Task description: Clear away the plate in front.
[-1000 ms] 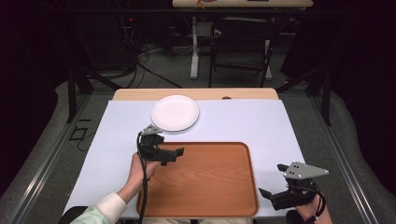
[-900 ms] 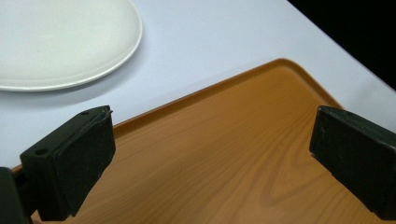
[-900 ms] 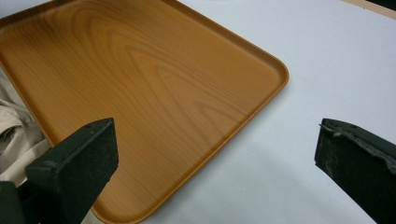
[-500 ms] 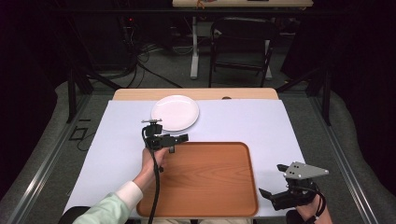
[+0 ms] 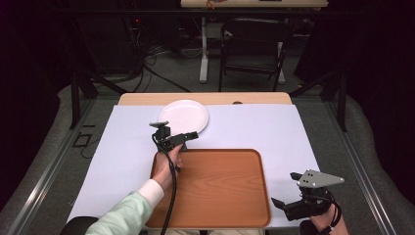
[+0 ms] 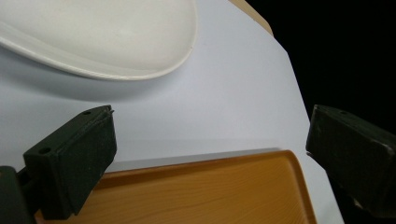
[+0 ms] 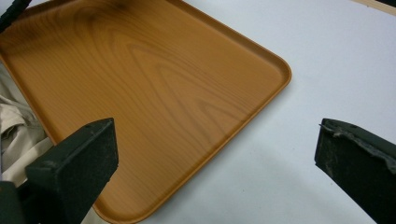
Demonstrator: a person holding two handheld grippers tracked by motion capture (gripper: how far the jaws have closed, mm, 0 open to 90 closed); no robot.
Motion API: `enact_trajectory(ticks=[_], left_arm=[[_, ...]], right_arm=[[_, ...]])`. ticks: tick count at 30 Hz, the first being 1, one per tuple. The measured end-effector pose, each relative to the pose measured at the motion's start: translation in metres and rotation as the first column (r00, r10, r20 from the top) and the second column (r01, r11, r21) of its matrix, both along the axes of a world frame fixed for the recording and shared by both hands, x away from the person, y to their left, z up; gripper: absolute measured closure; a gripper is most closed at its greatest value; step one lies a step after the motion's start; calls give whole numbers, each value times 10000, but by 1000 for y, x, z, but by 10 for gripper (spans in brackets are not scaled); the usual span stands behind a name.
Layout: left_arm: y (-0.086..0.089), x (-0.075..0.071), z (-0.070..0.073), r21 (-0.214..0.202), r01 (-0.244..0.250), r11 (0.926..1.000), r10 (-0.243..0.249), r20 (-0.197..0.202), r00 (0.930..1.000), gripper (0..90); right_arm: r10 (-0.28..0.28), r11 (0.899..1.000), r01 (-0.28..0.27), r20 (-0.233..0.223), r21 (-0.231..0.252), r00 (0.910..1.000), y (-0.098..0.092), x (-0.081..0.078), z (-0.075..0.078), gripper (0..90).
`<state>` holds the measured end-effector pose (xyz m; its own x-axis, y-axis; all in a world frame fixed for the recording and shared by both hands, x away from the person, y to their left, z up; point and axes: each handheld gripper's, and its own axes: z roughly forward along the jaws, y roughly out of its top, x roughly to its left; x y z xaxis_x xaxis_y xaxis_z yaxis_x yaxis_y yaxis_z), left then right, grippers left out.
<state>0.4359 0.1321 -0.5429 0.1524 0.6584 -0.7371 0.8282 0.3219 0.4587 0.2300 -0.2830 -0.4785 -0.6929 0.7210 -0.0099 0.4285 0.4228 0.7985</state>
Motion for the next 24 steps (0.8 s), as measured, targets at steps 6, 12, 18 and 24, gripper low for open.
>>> enact_trajectory(ticks=[6,12,18,24], left_arm=[[-1,8,-6,-114,-560,9984,557,-275,9981,54],[-2,15,-10,-373,-1497,9880,1468,-706,9866,94],[-3,22,-15,-456,-2685,9622,2609,-1286,9568,152],[-3,27,-14,-348,-3781,9251,3677,-1658,9150,189]], right_arm=[[-32,10000,31,-50,-19,10000,0,0,0,0],[-36,10000,35,-71,-30,10000,0,1,-1,0],[-60,10000,59,-146,-60,9999,1,1,-1,0],[-34,10000,32,-181,-90,9998,1,1,-1,0]])
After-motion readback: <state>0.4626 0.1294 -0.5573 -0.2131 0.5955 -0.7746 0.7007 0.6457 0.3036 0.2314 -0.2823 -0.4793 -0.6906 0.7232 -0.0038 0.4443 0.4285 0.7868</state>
